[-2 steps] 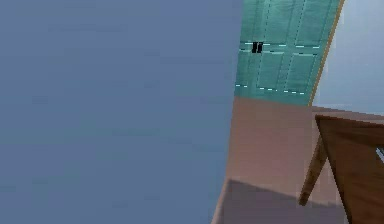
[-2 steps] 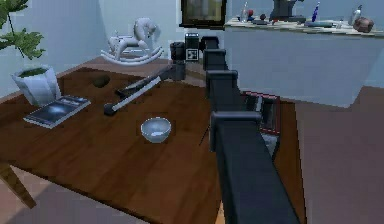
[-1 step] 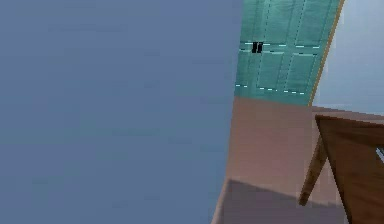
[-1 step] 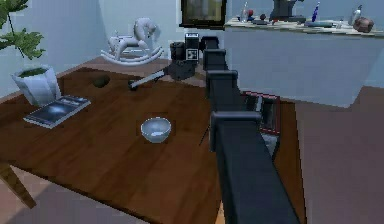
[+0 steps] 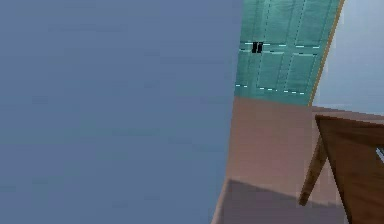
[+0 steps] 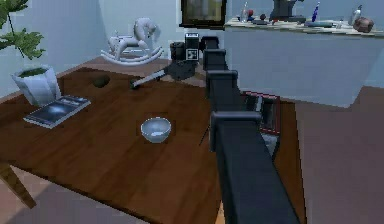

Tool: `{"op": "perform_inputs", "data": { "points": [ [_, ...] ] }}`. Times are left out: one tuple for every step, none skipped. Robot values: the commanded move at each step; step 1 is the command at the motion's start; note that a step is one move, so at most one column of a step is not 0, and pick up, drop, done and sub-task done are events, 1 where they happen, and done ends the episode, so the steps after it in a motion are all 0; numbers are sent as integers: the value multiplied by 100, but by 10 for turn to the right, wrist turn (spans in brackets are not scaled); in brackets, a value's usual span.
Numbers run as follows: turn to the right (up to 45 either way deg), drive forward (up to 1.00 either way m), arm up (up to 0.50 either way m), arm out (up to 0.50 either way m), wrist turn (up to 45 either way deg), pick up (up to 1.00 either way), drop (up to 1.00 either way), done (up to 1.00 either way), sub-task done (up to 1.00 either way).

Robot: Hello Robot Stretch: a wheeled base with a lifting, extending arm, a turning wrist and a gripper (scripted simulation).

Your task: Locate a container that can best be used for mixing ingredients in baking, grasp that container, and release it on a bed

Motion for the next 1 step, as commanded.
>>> {"op": "perform_inputs", "data": {
  "points": [
    [0,0,-24,0,0,0,0,0,0]
  ]
}}
